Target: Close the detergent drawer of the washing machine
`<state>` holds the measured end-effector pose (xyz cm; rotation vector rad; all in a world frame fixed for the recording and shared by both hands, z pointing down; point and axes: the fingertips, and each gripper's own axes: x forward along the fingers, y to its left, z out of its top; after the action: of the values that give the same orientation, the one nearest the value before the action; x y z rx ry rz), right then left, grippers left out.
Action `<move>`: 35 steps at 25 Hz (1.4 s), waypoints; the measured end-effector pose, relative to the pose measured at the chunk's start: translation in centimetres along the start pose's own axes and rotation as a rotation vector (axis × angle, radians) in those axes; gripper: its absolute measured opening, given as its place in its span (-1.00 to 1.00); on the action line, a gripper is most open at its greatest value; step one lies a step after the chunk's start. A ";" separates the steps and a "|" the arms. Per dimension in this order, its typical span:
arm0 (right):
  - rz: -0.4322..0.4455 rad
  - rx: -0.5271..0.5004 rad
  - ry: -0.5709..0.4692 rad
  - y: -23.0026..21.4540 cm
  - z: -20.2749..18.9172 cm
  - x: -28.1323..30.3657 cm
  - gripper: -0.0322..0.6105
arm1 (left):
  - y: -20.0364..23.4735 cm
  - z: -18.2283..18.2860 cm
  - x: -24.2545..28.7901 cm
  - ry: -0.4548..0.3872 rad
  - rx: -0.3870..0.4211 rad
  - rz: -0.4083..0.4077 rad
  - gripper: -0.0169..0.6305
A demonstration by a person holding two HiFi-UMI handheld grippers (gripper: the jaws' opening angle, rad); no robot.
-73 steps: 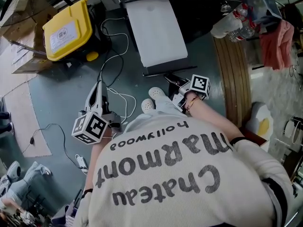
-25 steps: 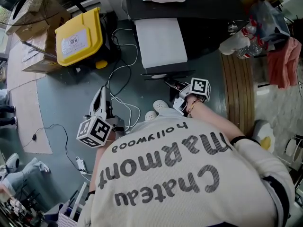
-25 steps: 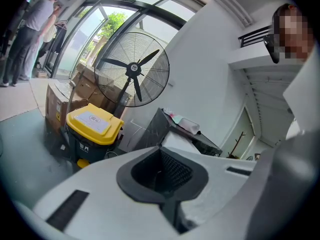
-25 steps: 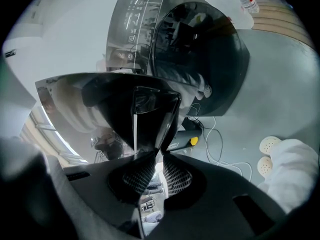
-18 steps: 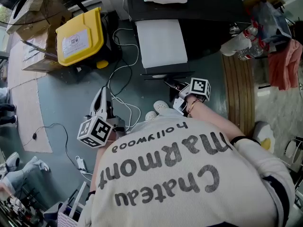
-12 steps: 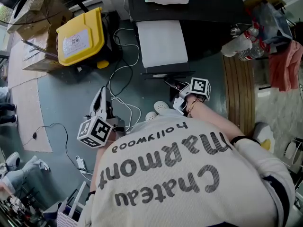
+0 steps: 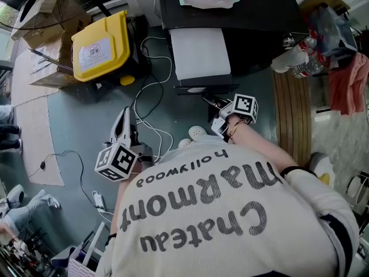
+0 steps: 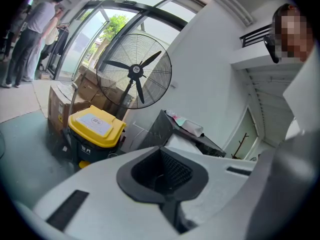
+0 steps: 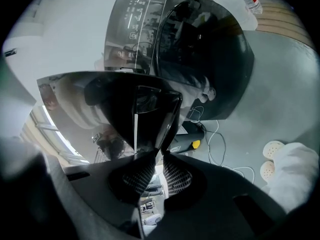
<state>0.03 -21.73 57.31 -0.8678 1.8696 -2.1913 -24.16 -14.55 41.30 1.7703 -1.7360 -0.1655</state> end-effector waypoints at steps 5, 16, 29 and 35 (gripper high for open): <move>-0.006 0.000 -0.001 0.0 0.3 0.4 -0.70 | 0.3 0.3 0.1 -0.007 0.001 0.006 -0.92; -0.004 0.000 -0.009 0.4 1.4 1.4 -0.70 | 1.0 0.5 -0.3 -0.021 -0.003 0.033 -0.92; 0.006 -0.013 0.004 1.1 3.0 2.5 -0.70 | 1.1 0.7 0.2 -0.036 -0.006 0.057 -0.92; -0.001 -0.023 0.030 1.4 3.3 2.9 -0.70 | 0.9 0.8 0.5 -0.053 -0.011 0.064 -0.92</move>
<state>-1.03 -26.18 57.18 -0.8440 1.9115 -2.1997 -25.25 -15.23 41.32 1.7150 -1.8233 -0.1958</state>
